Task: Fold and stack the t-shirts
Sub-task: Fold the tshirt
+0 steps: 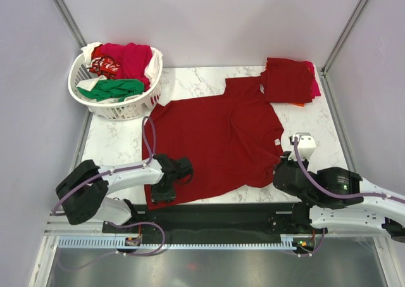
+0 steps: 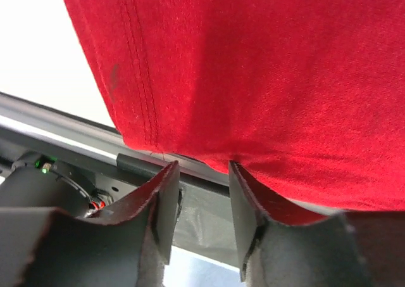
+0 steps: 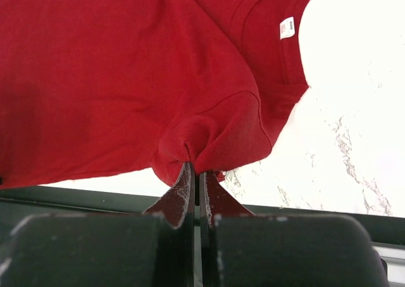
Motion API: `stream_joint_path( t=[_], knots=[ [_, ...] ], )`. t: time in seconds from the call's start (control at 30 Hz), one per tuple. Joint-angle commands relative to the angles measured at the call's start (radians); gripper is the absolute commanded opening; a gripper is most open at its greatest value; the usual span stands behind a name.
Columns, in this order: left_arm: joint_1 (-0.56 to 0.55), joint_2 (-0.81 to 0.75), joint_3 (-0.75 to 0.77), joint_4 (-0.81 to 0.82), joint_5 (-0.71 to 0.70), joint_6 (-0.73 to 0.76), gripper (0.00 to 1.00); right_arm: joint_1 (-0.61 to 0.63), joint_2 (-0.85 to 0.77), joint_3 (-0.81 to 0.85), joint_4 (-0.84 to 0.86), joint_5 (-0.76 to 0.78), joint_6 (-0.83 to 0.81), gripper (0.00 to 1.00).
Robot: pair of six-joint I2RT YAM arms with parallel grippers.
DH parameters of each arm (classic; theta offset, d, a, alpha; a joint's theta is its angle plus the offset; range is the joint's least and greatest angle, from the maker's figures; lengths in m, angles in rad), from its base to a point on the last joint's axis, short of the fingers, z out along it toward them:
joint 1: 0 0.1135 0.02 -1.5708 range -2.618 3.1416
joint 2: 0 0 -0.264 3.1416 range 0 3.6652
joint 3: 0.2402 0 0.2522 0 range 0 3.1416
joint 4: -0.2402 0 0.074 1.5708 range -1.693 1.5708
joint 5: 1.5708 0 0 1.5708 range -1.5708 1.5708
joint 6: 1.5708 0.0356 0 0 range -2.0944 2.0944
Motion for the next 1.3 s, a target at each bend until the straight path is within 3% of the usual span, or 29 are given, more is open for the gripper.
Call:
stream_joint_path(
  t=[0.0, 0.07, 0.27, 0.43, 0.6, 0.67, 0.8, 0.83, 1.03, 1.2, 1.27],
  knots=[
    [0.103, -0.007, -0.106, 0.521, -0.204, 0.099, 0.48, -0.002, 0.028, 0.037, -0.018, 0.054, 0.022, 0.0],
    [0.184, -0.075, -0.187, 0.601, -0.156, 0.157, 0.57, -0.002, 0.053, 0.047, -0.017, 0.062, 0.025, 0.0],
    [0.217, -0.3, -0.27, 0.758, -0.076, 0.222, 0.84, -0.002, 0.091, 0.067, -0.017, 0.083, 0.037, 0.0],
    [0.22, -0.314, -0.284, 0.923, -0.047, 0.264, 0.85, -0.003, 0.11, 0.081, -0.018, 0.141, 0.034, 0.0],
    [0.246, -0.146, -0.203, 0.983, -0.033, 0.316, 0.83, -0.003, 0.124, 0.067, -0.012, 0.143, 0.042, 0.0],
    [0.266, -0.11, -0.177, 1.023, -0.018, 0.336, 0.77, -0.003, 0.121, 0.046, -0.006, 0.134, 0.048, 0.0],
    [0.271, -0.047, -0.149, 1.055, -0.009, 0.351, 0.56, -0.003, 0.09, 0.026, -0.004, 0.123, 0.063, 0.0],
    [0.271, -0.034, -0.152, 1.057, -0.007, 0.348, 0.44, -0.003, 0.081, 0.023, -0.004, 0.123, 0.065, 0.0],
    [0.271, -0.092, -0.193, 1.046, 0.011, 0.346, 0.06, -0.003, 0.062, 0.015, -0.004, 0.128, 0.069, 0.0],
    [0.272, -0.252, -0.196, 0.918, 0.02, 0.343, 0.02, -0.003, 0.102, 0.012, 0.011, 0.125, 0.059, 0.0],
    [0.271, -0.3, -0.169, 0.792, 0.025, 0.336, 0.02, -0.003, 0.099, 0.01, 0.023, 0.123, 0.051, 0.0]
  ],
)
